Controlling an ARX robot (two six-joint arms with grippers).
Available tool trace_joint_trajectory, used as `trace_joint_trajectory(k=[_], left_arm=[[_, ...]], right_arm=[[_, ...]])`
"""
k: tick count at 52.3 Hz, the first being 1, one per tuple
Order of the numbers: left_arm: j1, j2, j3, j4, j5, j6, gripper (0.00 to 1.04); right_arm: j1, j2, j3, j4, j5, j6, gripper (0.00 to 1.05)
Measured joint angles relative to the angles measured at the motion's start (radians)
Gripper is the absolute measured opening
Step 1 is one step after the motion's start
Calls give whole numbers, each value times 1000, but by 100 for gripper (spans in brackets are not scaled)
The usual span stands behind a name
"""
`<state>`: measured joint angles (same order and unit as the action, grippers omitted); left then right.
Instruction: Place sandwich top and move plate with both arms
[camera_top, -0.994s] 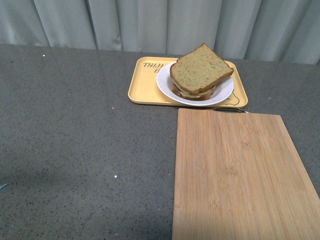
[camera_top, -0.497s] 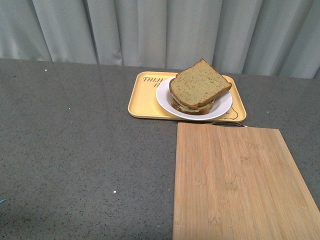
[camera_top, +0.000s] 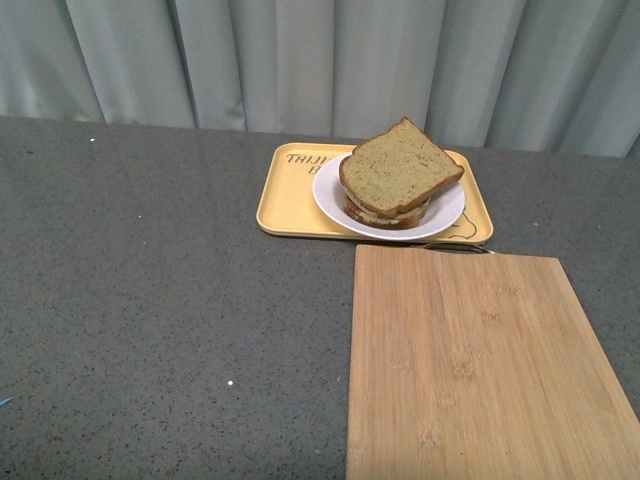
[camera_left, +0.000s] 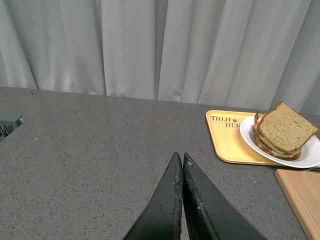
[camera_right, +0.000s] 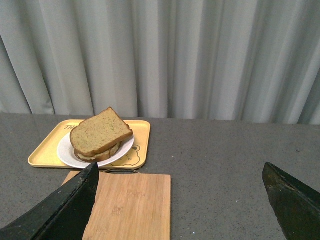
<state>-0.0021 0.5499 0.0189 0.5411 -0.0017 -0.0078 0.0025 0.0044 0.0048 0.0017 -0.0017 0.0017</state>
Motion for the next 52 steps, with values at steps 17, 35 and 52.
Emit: trace_joint_trajectory(k=[17,35,52], left_arm=[[0,-173,0,-162,0,0,4],[0,-307,0,-295,0,0,4],[0,-381,0,-369,0,0,4]], right_arm=[[0,0,0,0,0,0,95],[0,0,0,0,0,0,95],[0,0,0,0,0,0,95]])
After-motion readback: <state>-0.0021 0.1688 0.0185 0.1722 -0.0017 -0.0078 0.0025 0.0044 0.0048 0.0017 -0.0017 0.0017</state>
